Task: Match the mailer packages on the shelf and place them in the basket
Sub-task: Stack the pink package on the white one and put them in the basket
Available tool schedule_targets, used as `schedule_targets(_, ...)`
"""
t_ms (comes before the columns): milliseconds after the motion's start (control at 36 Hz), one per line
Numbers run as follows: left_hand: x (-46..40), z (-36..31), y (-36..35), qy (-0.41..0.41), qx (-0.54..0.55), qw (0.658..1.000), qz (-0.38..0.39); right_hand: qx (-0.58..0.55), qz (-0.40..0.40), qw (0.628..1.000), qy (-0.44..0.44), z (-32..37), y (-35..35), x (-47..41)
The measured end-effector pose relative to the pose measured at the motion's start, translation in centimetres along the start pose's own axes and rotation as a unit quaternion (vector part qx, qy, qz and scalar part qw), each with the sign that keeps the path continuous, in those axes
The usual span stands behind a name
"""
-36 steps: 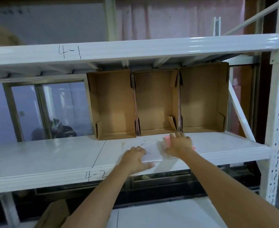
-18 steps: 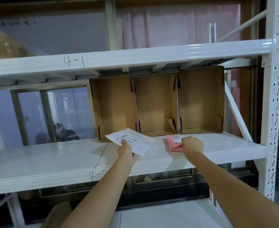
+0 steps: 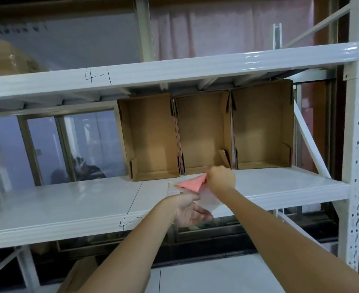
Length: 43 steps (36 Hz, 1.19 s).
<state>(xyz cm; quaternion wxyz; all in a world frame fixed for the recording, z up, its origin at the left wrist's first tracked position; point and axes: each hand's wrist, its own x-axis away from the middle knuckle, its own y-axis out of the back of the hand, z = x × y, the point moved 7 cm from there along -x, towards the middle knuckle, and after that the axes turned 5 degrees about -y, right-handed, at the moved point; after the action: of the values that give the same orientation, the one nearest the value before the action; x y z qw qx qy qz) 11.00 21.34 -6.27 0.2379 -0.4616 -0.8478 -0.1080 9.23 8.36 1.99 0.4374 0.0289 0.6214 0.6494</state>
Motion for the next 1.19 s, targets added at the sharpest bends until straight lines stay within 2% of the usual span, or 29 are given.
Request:
schedule_targets(83, 0.9, -1.4, 0.4, -0.022, -0.057, 0.998, -0.002, 0.026, 0.009, 0.999, 0.043, 1.7, -0.5, 0.6)
schedule_targets(139, 1.6, -3.4, 1.2, -0.08, -0.063, 0.994, -0.026, 0.042, 0.016, 0.997, 0.057, 2.4, -1.0, 0.8)
schedule_targets(194, 2.4, -5.6, 2.8, -0.146, -0.072, 0.981, -0.107, 0.055, 0.025, 0.996, 0.073, 2.9, -1.2, 0.9)
schedule_targets(278, 3.0, -7.8, 6.7, -0.216, -0.114, 0.929, -0.28, 0.059, 0.042, 0.993, 0.093, 3.1, -1.2, 1.0)
schedule_targets(333, 2.8, -7.7, 8.6, -0.216, -0.185, 0.893, -0.35, 0.04, 0.052, 0.993, 0.097, 2.9, -1.3, 1.0)
schedule_targets(361, 2.7, -7.3, 8.9, -0.202, -0.231, 0.881, -0.36, 0.01, 0.052, 0.995, 0.08, 2.5, -1.4, 0.9)
schedule_targets(417, 2.1, -6.0, 9.3, -0.167, -0.287, 0.871, -0.361, -0.057, 0.049, 0.997, 0.023, 1.3, -1.3, 0.5)
schedule_targets(472, 1.2, -4.7, 9.6, -0.131, -0.284, 0.88, -0.359, -0.097, 0.089, 0.99, -0.05, -0.1, -2.2, 0.1)
schedule_targets(528, 0.6, -4.4, 9.8, -0.134, -0.242, 0.89, -0.362, -0.119, 0.16, 0.973, -0.117, -1.4, -3.4, 0.2)
schedule_targets(583, 0.3, -4.9, 9.6, -0.157, -0.154, 0.909, -0.355, -0.139, 0.195, 0.959, -0.149, -2.3, -4.2, 0.2)
schedule_targets(694, 0.1, -5.6, 9.5, -0.166, -0.001, 0.93, -0.328, -0.195, 0.219, 0.94, -0.172, -2.2, -4.7, -0.2)
schedule_targets(806, -3.3, -5.3, 10.3, -0.138, -0.001, 0.954, -0.265, -0.22, 0.227, 0.93, -0.19, -2.2, -5.9, -0.8)
schedule_targets(861, -3.7, -4.9, 10.0, -0.132, 0.002, 0.962, -0.239, -0.263, 0.242, 0.911, -0.205, -2.0, -6.0, -0.9)
schedule_targets(972, -2.6, -4.9, 9.2, -0.177, -0.027, 0.956, -0.233, -0.353, 0.277, 0.868, -0.213, -1.5, -5.4, -0.4)
schedule_targets(1083, -2.1, -4.7, 8.6, -0.244, 0.054, 0.949, -0.194, -0.457, 0.257, 0.817, -0.24, -2.4, -5.6, 0.3)
schedule_targets(1194, -1.1, -4.5, 8.9, -0.29, 0.095, 0.938, -0.166, -0.515, 0.286, 0.783, -0.2, -1.1, -4.1, 1.9)
